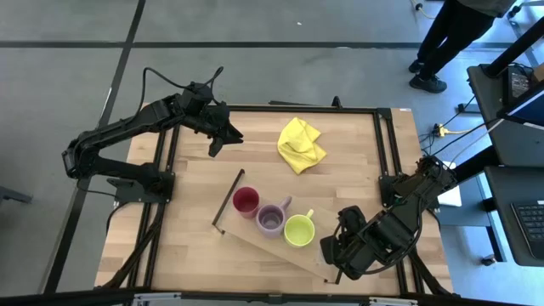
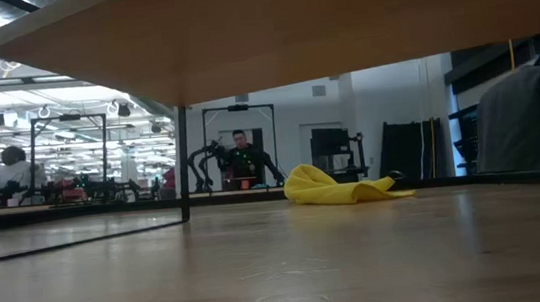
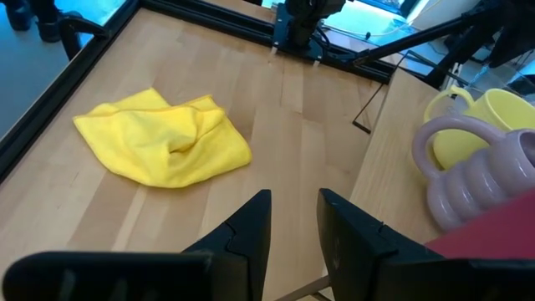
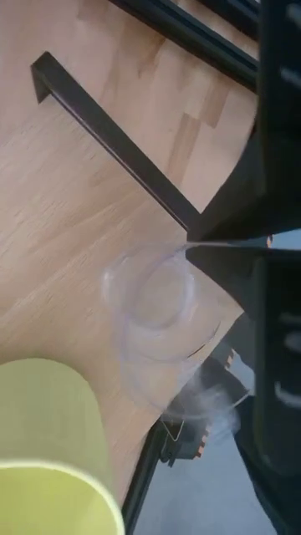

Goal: Stack small to large cups/mugs on shelf
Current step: Put the transparent mug on the shelf

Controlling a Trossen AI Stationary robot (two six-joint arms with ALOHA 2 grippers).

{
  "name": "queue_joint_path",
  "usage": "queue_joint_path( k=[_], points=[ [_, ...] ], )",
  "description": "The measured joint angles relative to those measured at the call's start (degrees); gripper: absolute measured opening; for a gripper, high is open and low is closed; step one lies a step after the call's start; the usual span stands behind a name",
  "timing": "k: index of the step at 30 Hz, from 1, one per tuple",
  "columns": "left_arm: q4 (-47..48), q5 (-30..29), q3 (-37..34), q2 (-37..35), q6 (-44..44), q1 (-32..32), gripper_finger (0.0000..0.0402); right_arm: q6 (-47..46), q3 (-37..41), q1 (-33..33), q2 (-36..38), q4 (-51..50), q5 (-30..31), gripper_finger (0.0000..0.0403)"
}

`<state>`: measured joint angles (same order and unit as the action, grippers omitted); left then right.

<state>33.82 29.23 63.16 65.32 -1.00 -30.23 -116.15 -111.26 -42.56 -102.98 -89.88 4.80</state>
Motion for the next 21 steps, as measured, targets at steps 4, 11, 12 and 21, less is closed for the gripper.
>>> queue_joint_path(
  k=[4, 11, 12, 21],
  points=[
    [0.0, 0.0, 0.0, 0.0, -0.75, 0.02, 0.0094, -0.83, 0.0, 0.02, 0.0, 0.6, -0.73, 0.0007],
    [0.0, 0.0, 0.0, 0.0, -0.78, 0.02, 0.0094, -7.44, 0.0, 0.02, 0.0, 0.26, -1.38, 0.0004],
    [0.0, 0.0, 0.0, 0.0, -0.82, 0.0, 0.0094, -8.05, 0.0, 0.02, 0.0, 0.24, -1.88, 0.0004],
    [0.04, 0.0, 0.0, 0.0, -1.13, 0.02, 0.0094, -10.16, 0.0, 0.76, 0.14, 1.7, -6.91, 0.0002]
  ],
)
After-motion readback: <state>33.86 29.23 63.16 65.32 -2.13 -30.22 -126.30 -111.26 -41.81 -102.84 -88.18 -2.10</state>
